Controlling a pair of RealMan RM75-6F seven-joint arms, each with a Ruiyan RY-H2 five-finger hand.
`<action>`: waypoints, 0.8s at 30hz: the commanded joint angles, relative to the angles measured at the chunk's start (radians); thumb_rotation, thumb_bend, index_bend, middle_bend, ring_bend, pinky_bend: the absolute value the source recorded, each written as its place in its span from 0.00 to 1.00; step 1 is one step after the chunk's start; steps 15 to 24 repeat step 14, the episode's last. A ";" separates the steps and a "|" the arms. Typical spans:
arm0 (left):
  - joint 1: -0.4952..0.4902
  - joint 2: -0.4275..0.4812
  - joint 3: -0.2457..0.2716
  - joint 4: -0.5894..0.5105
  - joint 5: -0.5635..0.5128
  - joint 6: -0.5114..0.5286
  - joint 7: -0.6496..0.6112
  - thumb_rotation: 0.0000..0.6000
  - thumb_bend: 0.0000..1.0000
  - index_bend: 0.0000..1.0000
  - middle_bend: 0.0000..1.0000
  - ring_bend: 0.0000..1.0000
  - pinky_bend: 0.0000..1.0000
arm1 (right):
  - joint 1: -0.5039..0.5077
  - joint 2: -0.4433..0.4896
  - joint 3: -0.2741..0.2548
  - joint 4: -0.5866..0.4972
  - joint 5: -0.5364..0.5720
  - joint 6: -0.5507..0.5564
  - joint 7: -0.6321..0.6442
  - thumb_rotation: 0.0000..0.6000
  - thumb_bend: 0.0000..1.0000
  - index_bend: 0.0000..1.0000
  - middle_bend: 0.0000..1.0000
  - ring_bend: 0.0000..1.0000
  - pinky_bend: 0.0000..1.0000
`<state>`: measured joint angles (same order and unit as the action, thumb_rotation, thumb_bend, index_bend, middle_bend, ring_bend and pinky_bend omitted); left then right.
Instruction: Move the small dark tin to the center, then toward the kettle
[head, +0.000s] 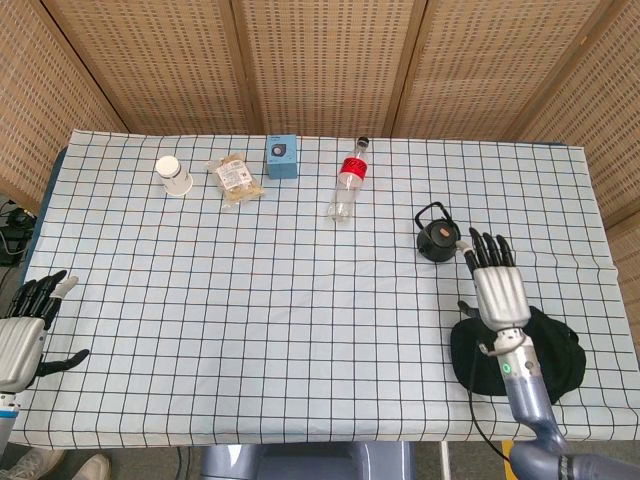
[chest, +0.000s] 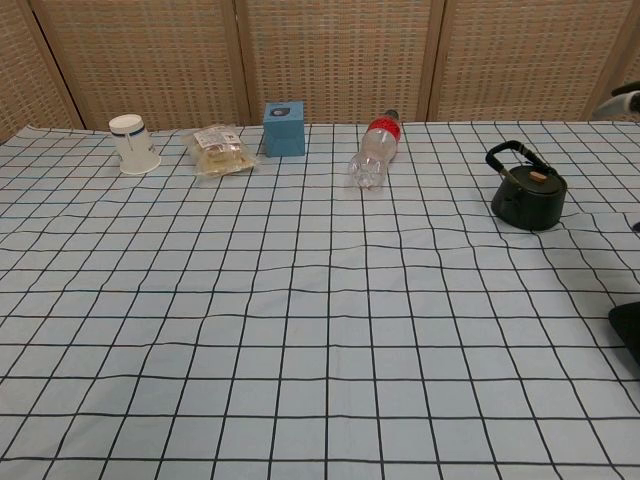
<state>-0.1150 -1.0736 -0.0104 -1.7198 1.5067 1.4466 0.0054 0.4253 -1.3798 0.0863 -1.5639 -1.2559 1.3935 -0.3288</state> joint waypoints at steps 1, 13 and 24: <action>0.011 -0.013 0.001 0.016 0.000 0.014 0.005 1.00 0.11 0.00 0.00 0.00 0.00 | -0.102 0.075 -0.094 -0.032 -0.121 0.101 0.088 1.00 0.16 0.07 0.00 0.00 0.00; 0.045 -0.065 0.001 0.100 -0.024 0.046 0.025 1.00 0.09 0.00 0.00 0.00 0.00 | -0.211 0.109 -0.142 0.050 -0.246 0.179 0.225 1.00 0.15 0.00 0.00 0.00 0.00; 0.044 -0.065 -0.002 0.102 -0.028 0.045 0.023 1.00 0.09 0.00 0.00 0.00 0.00 | -0.213 0.113 -0.142 0.052 -0.247 0.173 0.230 1.00 0.15 0.00 0.00 0.00 0.00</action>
